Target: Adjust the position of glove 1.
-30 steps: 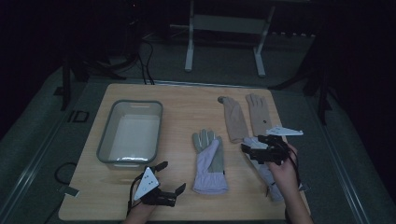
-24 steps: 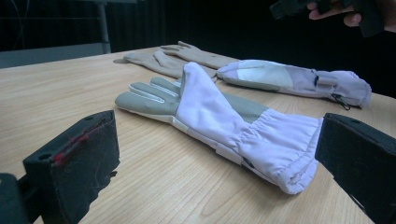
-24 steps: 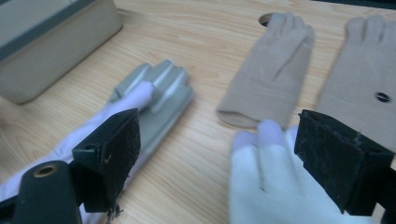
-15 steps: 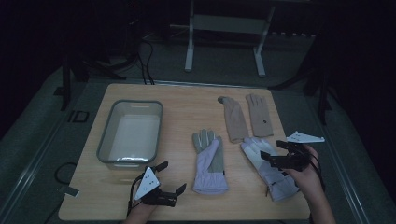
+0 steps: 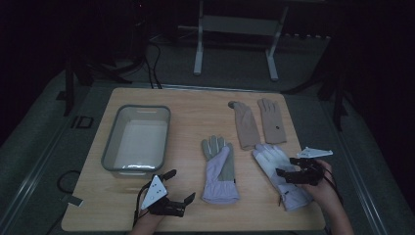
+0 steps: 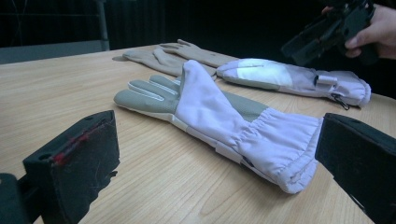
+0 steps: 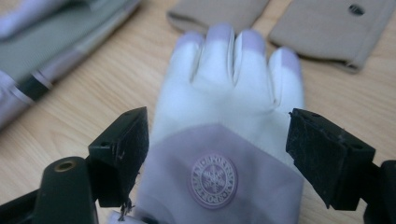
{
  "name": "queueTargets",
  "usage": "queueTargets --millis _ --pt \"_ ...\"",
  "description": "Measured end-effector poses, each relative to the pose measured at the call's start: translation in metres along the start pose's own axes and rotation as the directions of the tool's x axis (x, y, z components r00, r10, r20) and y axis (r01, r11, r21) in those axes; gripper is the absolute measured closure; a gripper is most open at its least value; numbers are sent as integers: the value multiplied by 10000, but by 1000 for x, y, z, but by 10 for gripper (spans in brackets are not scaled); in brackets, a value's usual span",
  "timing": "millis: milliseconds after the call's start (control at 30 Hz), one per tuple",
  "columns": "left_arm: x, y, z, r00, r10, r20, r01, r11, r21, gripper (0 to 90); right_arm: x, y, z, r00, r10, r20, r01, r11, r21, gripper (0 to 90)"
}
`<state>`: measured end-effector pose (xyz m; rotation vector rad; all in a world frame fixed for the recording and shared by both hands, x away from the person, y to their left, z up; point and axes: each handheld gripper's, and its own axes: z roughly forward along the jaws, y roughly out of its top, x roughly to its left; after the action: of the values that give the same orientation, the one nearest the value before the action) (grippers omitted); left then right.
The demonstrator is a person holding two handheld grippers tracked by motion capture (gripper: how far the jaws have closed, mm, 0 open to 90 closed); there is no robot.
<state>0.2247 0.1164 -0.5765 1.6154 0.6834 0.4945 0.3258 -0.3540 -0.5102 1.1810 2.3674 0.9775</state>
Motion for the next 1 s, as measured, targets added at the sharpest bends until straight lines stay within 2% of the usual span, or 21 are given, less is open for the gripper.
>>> queueTargets --millis 67,133,200,300,367,533,567,700,767,900,1000 --pt "0 0 0 10000 3 11 -3 10000 2 2 0 -6 6 9999 -126 14 126 9997 197 211" --pt "0 0 0 10000 -4 21 4 10000 0 2 -2 -12 13 10000 -30 59 26 9984 559 212" --pt "0 0 0 10000 -5 23 5 10000 1 2 -2 -18 19 9999 -31 102 23 9969 781 254" --pt "0 0 0 10000 -6 24 6 10000 0 2 -3 -20 21 9998 123 133 -134 9964 839 305" --pt "0 0 0 10000 0 25 0 10000 1 2 0 -21 22 9998 -11 194 -6 9964 844 378" --pt "0 0 0 10000 19 11 -19 10000 3 2 5 -24 18 9992 242 313 -264 9970 724 591" --pt "0 0 0 10000 11 1 -11 10000 0 2 7 -24 17 9982 452 396 -479 9964 699 627" --pt "0 0 0 10000 -7 -12 7 10000 5 2 15 -23 13 9890 1180 896 -1225 9914 465 728" --pt "0 0 0 10000 -9 -21 9 10000 1 2 17 -21 8 9824 1596 965 -1626 9864 235 771" --pt "1 0 0 10000 -22 -16 22 10000 6 2 23 -17 -2 9716 1859 1462 -1873 9823 -42 792" --pt "1 0 0 10000 1 -15 -1 10000 1 2 28 -12 -9 9624 2238 1541 -2217 9746 -310 793"
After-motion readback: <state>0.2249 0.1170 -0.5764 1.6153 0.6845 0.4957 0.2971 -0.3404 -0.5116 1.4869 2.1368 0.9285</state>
